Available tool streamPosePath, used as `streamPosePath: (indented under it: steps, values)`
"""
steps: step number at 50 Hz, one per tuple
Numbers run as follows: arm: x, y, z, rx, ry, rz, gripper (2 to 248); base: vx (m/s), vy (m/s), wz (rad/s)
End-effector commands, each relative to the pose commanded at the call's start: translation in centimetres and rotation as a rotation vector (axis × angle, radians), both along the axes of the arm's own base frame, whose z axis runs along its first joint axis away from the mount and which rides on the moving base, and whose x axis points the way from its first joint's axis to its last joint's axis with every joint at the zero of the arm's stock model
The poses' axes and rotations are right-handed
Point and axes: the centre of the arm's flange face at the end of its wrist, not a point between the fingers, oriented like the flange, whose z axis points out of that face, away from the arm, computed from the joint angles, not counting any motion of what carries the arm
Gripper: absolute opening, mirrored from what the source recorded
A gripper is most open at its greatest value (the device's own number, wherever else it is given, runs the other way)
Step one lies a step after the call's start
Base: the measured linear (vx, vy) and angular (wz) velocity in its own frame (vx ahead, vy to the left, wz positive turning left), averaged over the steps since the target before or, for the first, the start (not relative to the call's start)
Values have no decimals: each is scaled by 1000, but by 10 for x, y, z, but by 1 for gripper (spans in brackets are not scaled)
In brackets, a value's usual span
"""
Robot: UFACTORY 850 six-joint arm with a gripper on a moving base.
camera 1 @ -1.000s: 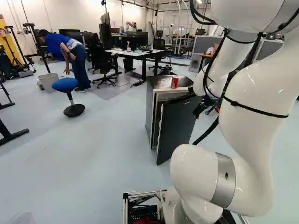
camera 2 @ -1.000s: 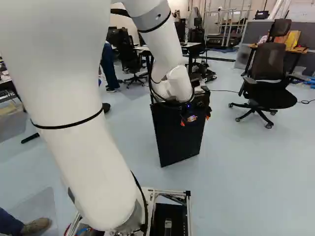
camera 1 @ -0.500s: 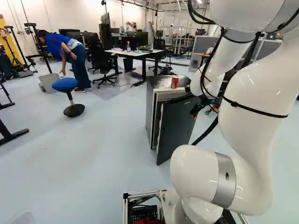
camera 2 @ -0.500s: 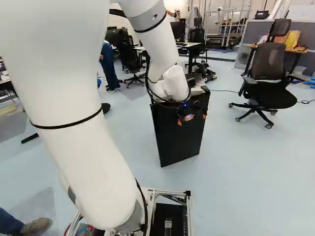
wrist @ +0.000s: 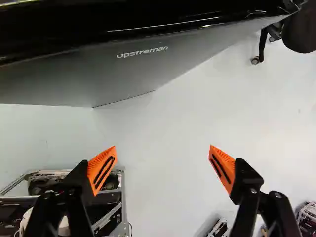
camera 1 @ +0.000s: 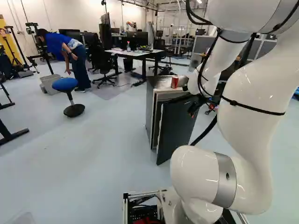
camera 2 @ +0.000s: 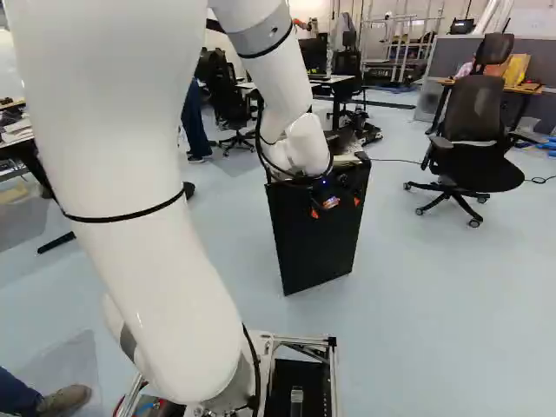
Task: Grab a drink from the fridge
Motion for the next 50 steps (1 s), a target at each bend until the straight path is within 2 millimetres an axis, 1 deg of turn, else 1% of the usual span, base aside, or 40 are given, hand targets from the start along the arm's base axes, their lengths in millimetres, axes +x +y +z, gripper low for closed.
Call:
streamPosePath:
  steps: [50]
  values:
    - [43,13,-1,-5,6,45,247,0,0,0]
